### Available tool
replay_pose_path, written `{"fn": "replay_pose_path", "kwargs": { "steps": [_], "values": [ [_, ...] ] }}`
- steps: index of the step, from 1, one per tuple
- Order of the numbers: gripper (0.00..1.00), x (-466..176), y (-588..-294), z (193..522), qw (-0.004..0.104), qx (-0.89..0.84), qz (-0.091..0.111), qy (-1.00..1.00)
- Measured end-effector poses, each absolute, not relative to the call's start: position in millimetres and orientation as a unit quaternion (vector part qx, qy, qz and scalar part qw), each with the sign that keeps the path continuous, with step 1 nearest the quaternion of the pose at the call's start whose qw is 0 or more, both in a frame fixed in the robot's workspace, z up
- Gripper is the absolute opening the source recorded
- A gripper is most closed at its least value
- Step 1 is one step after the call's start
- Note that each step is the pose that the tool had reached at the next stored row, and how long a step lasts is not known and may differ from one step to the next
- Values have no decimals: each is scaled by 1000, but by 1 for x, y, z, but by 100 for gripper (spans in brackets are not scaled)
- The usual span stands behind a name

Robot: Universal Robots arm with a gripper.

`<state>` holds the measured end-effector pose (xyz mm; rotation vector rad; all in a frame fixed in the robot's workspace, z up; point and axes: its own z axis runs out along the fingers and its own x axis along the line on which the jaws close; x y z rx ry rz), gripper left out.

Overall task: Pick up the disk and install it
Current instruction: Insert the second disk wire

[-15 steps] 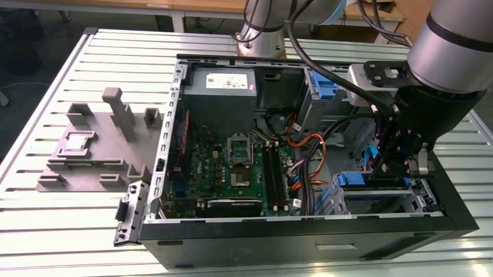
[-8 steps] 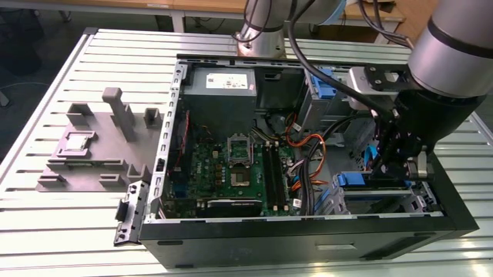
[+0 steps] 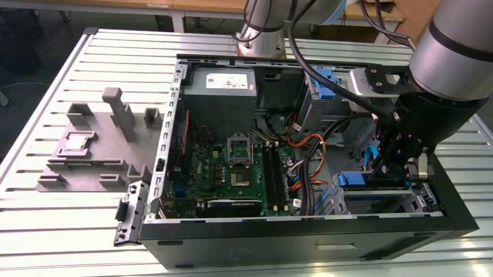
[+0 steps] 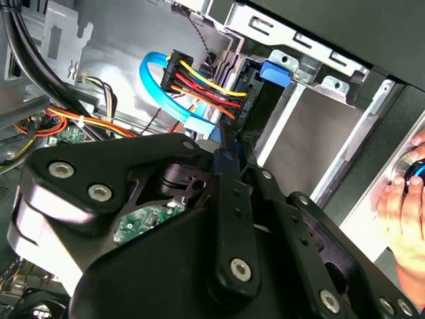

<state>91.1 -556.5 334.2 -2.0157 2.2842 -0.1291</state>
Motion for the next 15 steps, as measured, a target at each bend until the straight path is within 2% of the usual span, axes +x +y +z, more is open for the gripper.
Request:
{"fn": "replay_pose_path", "kwargs": {
  "steps": [10,15],
  "values": [
    [16,90,-559,334,50,-660,-45,748],
    [16,90,-559,333,55,-661,-39,747]
  ]
}}
